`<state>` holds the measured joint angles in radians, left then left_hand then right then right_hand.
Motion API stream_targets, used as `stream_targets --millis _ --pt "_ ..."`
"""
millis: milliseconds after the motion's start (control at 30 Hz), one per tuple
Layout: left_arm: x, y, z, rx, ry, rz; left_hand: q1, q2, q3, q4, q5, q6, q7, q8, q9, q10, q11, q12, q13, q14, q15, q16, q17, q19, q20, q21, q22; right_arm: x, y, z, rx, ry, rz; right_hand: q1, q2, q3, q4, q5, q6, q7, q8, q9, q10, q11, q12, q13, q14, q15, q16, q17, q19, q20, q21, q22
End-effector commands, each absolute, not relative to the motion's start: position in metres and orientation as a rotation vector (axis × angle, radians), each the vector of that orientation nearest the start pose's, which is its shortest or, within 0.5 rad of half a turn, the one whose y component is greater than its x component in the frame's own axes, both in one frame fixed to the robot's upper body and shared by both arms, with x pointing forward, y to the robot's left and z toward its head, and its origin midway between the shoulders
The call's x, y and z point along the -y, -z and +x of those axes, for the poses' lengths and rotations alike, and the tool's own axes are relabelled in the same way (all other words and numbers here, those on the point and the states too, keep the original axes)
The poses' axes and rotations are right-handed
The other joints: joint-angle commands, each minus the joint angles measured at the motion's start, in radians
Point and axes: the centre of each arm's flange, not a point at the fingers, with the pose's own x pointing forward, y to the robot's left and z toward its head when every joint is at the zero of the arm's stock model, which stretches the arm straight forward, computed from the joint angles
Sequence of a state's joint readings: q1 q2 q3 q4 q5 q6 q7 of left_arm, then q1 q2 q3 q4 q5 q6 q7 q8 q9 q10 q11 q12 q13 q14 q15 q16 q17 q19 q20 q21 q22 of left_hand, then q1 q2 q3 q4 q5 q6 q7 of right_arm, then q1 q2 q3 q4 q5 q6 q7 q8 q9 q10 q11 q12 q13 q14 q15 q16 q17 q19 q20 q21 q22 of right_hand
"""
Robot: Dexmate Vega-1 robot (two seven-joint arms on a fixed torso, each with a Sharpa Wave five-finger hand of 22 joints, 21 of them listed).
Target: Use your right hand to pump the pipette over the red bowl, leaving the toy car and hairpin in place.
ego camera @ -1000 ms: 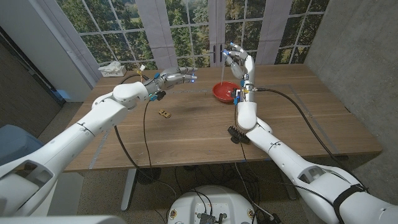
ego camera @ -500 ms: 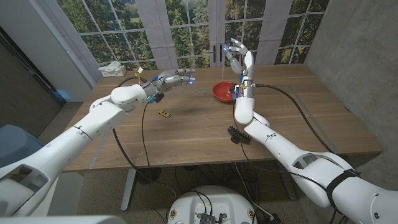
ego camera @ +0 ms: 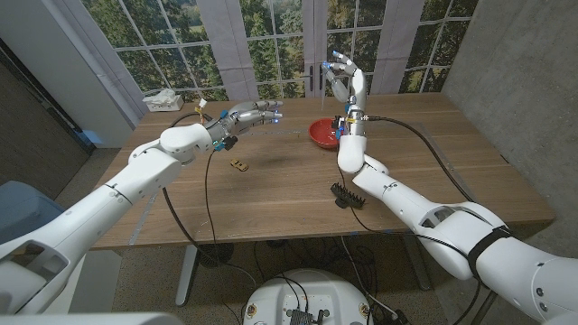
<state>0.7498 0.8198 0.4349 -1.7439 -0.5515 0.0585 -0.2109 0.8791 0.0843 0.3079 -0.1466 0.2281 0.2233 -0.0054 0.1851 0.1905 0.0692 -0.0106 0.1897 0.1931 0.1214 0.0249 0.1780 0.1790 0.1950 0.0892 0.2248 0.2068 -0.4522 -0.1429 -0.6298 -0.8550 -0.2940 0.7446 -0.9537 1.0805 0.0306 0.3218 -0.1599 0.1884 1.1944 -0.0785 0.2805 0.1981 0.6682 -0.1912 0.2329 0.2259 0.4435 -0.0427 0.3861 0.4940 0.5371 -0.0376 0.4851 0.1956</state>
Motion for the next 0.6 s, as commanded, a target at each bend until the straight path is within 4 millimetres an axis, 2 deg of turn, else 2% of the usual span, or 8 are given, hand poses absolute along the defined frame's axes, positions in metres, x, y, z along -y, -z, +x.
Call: stream_targets --millis 33,600 --pt "-0.243 -0.071 0.581 0.557 0.492 0.451 -0.008 0.002 -0.002 -0.004 0.0 0.007 -0.002 0.004 0.002 -0.003 0.0 0.007 0.003 -0.004 -0.002 0.005 0.001 -0.005 0.004 0.006 0.006 0.123 -0.098 0.638 1.263 0.278 -0.223 0.006 0.009 0.004 0.001 -0.004 0.001 0.005 -0.006 0.002 0.008 0.0 0.005 0.001 0.011 -0.169 0.011 0.004 0.005 -0.004 0.009 0.003" --pt "-0.271 -0.055 0.579 0.502 0.368 0.408 -0.011 0.004 -0.001 -0.006 -0.001 0.011 -0.002 0.005 0.001 -0.001 0.0 0.01 0.003 -0.003 -0.002 0.007 0.001 -0.004 0.004 0.007 0.006 0.118 -0.107 0.659 1.209 0.287 -0.258 0.008 0.01 0.006 0.0 -0.005 0.003 0.004 -0.007 0.002 0.02 0.0 0.007 0.001 0.016 -0.168 0.009 0.003 0.005 -0.005 0.013 0.003"
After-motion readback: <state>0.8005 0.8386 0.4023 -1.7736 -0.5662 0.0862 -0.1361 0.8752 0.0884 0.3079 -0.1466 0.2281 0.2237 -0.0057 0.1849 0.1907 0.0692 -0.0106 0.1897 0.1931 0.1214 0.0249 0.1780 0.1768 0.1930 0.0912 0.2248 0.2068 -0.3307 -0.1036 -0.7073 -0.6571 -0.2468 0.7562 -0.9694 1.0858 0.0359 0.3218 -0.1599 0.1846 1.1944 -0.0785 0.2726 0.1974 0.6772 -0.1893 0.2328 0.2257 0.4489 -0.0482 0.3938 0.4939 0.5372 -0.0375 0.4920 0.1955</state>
